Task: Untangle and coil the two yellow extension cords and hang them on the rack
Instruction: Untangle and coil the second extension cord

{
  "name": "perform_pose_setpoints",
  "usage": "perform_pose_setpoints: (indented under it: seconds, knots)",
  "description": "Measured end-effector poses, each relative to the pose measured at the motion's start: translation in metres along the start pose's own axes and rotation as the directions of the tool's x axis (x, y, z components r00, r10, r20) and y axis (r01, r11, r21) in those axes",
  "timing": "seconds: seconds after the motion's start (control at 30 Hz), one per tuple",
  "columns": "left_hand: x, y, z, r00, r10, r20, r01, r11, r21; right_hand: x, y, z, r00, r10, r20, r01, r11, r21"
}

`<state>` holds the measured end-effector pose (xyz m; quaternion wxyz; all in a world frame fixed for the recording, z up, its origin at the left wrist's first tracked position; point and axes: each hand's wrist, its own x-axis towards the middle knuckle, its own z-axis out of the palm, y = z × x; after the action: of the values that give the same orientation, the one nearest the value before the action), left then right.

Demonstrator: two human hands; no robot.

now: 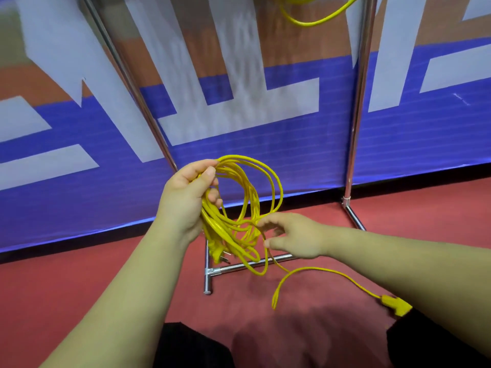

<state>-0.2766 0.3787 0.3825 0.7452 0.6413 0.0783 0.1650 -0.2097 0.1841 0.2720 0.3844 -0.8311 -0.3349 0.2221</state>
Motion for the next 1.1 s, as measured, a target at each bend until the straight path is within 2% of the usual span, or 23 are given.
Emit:
perform_pose_setpoints:
  seconds: [0.2, 0.33, 0.43, 0.73, 0.87, 1.03, 1.1]
  knots:
    - [-0.002, 0.006, -0.018, 0.997, -0.073, -0.024, 0.066, 0.972, -0.224, 0.019, -0.020, 0.017, 0.977, -0.098, -0.191, 0.110, 0.993, 0.053]
    - [-0.004, 0.008, -0.023, 0.995, -0.100, -0.024, 0.087, 0.945, -0.314, 0.026, -0.028, 0.023, 0.995, -0.085, -0.058, 0.098, 0.958, 0.268]
    - [-0.004, 0.010, -0.024, 0.996, -0.086, -0.024, 0.074, 0.941, -0.329, 0.030, -0.032, 0.028, 0.998, -0.071, 0.003, 0.066, 0.941, 0.333]
    - [-0.001, 0.016, -0.031, 0.999, -0.047, -0.023, 0.034, 0.917, -0.398, 0.029, -0.034, 0.016, 0.999, -0.043, -0.021, 0.048, 0.918, 0.393]
    - [0.014, 0.010, -0.049, 0.979, -0.148, -0.142, 0.056, 0.860, -0.507, 0.022, -0.034, -0.015, 0.992, 0.017, -0.128, 0.044, 0.889, 0.457]
    - [0.034, -0.002, -0.066, 0.898, -0.241, -0.367, 0.015, 0.852, -0.523, 0.003, -0.030, -0.037, 0.997, 0.052, -0.054, -0.020, 0.882, 0.471]
    - [0.041, -0.006, -0.076, 0.881, -0.259, -0.397, 0.028, 0.865, -0.501, -0.004, -0.025, -0.040, 0.996, 0.082, -0.030, -0.058, 0.883, 0.466]
